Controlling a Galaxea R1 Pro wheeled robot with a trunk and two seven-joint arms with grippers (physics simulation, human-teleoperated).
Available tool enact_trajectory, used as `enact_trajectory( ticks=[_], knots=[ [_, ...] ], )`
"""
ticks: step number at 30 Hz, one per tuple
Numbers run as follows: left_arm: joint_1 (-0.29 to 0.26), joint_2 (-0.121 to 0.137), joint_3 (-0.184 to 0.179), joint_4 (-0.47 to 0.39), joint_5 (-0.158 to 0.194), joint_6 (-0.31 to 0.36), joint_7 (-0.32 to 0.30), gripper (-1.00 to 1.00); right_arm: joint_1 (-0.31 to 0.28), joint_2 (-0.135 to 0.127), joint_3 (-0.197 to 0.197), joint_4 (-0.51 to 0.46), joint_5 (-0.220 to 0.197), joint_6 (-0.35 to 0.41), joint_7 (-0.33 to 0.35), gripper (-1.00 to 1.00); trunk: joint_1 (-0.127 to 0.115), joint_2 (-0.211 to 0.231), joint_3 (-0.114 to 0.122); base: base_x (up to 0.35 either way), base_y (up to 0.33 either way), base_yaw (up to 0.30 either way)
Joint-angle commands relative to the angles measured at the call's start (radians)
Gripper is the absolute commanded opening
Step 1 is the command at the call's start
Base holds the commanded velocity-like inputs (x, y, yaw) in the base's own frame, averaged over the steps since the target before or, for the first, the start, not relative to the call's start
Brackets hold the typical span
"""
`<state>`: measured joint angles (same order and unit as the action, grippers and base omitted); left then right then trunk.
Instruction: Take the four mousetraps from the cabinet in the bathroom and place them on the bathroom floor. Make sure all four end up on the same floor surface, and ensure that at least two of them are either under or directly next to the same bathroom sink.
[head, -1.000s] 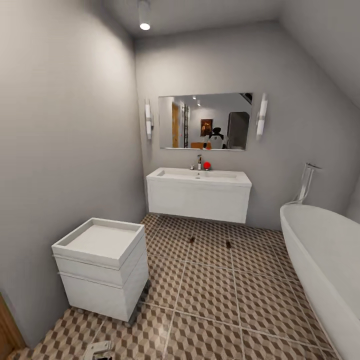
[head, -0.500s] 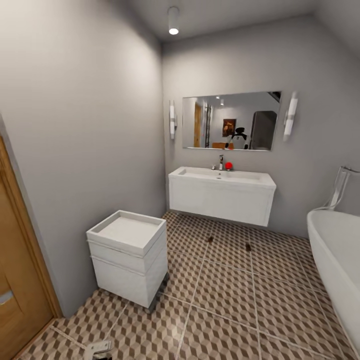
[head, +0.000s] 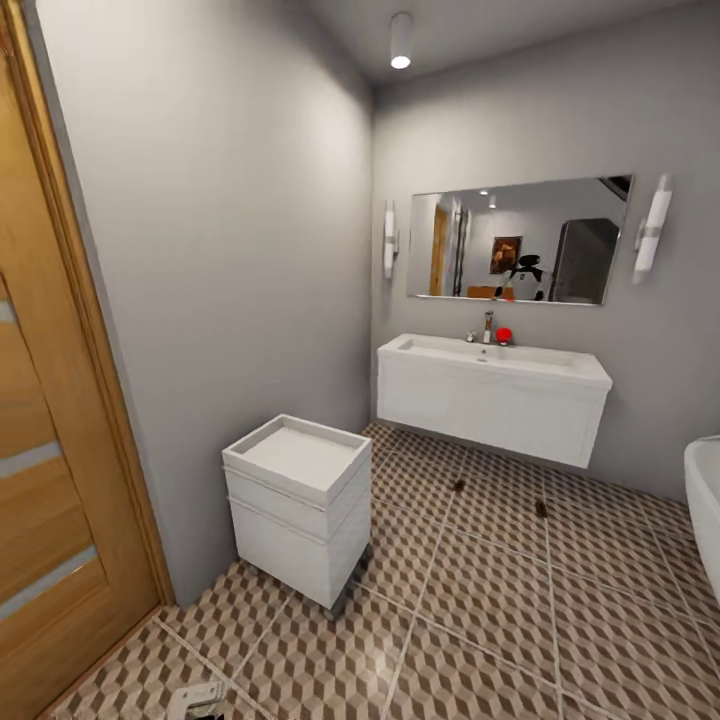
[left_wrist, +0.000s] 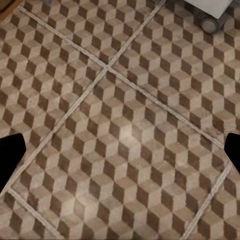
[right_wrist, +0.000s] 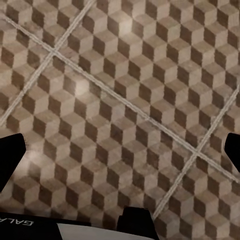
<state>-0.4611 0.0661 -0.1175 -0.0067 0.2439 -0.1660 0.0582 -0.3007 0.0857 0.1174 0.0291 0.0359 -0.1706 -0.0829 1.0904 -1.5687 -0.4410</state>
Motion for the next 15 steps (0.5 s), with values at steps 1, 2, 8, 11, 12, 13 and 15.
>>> enact_trajectory(
  ticks=[1,2,8,11,12,13,15],
  knots=[
    [-0.001,0.000,-0.009,0.001,0.008,-0.003,0.003,1.00,-0.001,0.000,0.007,0.003,0.004,-0.004,-0.006,1.00,0.000,-0.001,-0.001,0.000,0.000,0.277],
    [-0.001,0.000,-0.009,0.001,0.008,-0.003,0.003,1.00,-0.001,0.001,0.007,0.003,0.004,-0.004,-0.006,1.00,0.000,-0.001,-0.001,0.000,0.000,0.277],
    [-0.001,0.000,-0.009,0.001,0.007,-0.002,-0.001,1.00,-0.001,0.003,0.007,0.003,0.004,-0.004,-0.005,1.00,0.000,-0.001,-0.001,0.000,0.000,0.277],
    [-0.001,0.000,-0.010,0.001,0.007,-0.002,-0.003,1.00,-0.001,0.004,0.007,0.003,0.004,-0.004,-0.006,1.00,0.000,-0.001,-0.001,0.000,0.000,0.277],
    [-0.001,-0.001,-0.010,0.001,0.007,-0.002,-0.004,1.00,-0.001,0.005,0.007,0.003,0.004,-0.004,-0.007,1.00,0.000,-0.001,-0.001,0.000,0.000,0.277],
    [-0.001,-0.001,-0.010,0.001,0.007,-0.002,-0.005,1.00,-0.001,0.005,0.007,0.003,0.004,-0.004,-0.007,1.00,0.000,-0.001,-0.001,0.000,0.000,0.277],
    [-0.001,-0.001,-0.010,0.001,0.006,-0.002,-0.007,1.00,-0.001,0.006,0.007,0.003,0.004,-0.004,-0.009,1.00,0.000,-0.001,-0.001,0.000,0.000,0.277]
  ],
)
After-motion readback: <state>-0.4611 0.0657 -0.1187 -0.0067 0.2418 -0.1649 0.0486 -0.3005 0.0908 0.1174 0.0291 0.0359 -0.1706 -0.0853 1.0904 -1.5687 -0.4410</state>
